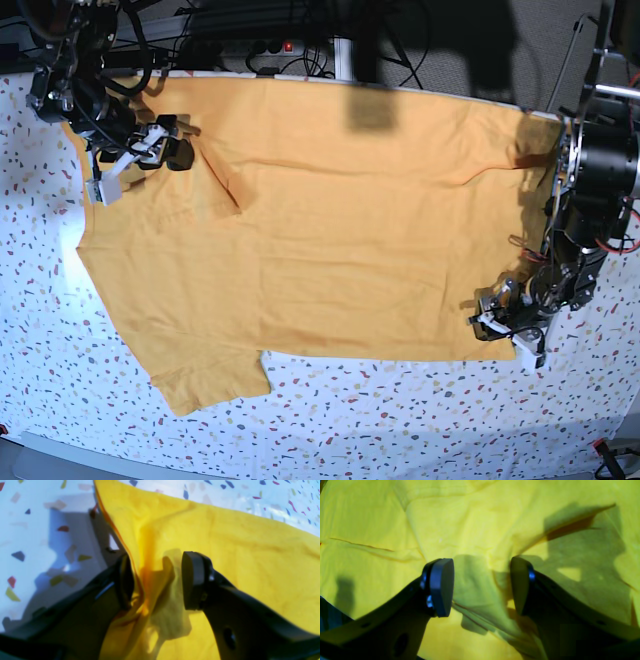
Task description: Fold the T-shirt properly
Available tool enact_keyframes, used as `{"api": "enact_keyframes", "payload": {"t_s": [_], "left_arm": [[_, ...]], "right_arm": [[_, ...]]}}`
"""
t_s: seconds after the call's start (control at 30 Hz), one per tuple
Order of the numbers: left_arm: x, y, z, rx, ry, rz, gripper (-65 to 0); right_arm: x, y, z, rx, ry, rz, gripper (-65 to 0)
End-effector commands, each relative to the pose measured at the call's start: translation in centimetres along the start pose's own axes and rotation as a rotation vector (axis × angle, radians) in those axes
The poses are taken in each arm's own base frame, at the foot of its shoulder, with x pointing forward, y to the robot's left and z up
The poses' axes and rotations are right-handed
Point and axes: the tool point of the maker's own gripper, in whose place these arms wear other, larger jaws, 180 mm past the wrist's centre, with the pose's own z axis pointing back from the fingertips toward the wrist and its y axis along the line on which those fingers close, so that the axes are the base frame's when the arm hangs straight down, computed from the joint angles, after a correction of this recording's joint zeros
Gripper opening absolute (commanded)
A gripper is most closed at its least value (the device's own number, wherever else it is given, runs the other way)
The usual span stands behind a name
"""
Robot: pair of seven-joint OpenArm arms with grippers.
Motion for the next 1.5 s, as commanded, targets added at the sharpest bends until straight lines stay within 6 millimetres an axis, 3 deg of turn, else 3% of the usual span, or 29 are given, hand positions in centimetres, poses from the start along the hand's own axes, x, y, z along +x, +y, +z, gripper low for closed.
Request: {"api": "enact_keyframes", "payload": {"t_s": [0.0, 0.23, 0.4, 0.57, 0.73, 0.9, 1.07, 1.3, 1.47], "left_arm": [[3.2, -0.1, 0.2, 0.0, -0.073, -0.01, -38.2], [4.1, 0.9, 0.4, 0.053, -0.125, -0.001, -63.0], [4.6, 0.9, 0.4, 0.052, -0.15, -0.001, -65.0], [5.2, 0.3, 0.4, 0.04, -0.157, -0.012, -65.0], [5.9, -0.5, 0.4, 0.02, -0.155, -0.029, -65.0], [6.4, -1.1, 0.5, 0.007, -0.155, -0.04, -65.0], [6.3, -1.2, 0.4, 0.005, -0.142, -0.041, -65.0], [6.3, -1.2, 0.4, 0.004, -0.143, -0.041, -65.0], [6.3, -1.2, 0.4, 0.003, -0.144, -0.04, -65.0]], "right_arm": [[0.3, 0.0, 0.2, 0.002, 0.006, 0.021, -30.6], [0.2, 0.0, 0.2, 0.002, 0.006, 0.021, -30.6], [1.0, 0.0, 0.2, 0.002, -0.029, 0.022, -30.6], [6.0, 0.1, 0.1, 0.0, -0.172, 0.058, -30.7], [14.6, -0.2, 0.8, -0.061, -0.356, 0.165, -30.9], [20.9, -3.6, 1.9, -0.283, -0.411, 0.253, -30.9], [23.6, -8.9, 0.0, -0.337, -0.375, 0.135, -30.9], [23.8, -15.8, -2.0, -0.357, -0.284, -0.044, -30.8], [20.8, -17.9, -3.3, -0.379, -0.192, -0.1, -30.8]]}}
